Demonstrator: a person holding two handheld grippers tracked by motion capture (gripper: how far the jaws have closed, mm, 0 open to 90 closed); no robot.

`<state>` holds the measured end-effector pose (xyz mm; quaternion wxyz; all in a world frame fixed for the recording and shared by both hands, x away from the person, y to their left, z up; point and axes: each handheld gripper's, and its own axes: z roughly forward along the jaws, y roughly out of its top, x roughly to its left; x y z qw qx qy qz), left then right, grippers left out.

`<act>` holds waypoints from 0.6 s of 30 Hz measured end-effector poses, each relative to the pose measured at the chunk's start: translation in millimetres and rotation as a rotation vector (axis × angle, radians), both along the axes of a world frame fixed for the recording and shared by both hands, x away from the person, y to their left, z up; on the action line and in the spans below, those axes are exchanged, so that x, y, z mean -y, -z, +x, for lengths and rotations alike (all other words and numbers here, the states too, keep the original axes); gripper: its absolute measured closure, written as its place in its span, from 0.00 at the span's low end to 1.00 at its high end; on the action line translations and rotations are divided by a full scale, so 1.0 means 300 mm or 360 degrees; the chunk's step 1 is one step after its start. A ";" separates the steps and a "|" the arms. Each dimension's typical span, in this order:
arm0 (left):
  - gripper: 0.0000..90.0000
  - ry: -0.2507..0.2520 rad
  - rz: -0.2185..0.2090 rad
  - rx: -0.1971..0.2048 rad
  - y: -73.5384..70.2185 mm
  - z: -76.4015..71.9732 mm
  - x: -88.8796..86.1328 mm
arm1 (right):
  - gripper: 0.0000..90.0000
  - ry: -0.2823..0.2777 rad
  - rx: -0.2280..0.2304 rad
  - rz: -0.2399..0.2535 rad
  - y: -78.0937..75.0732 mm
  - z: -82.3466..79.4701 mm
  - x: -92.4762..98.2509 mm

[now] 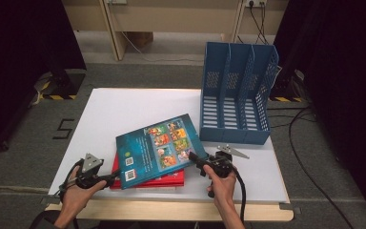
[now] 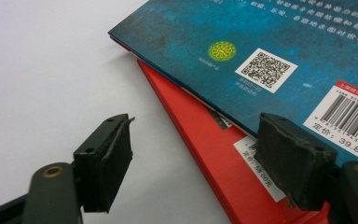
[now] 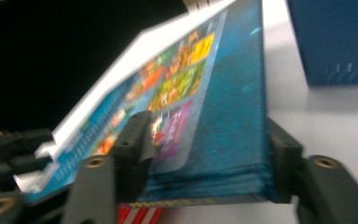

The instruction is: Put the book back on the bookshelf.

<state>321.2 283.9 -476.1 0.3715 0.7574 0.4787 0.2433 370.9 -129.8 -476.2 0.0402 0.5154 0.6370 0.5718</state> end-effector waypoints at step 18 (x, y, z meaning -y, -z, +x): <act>0.29 0.0117 0.0016 0.0098 -0.007 0.001 0.121 | 0.73 0.0097 0.0367 0.0122 -0.207 0.017 0.022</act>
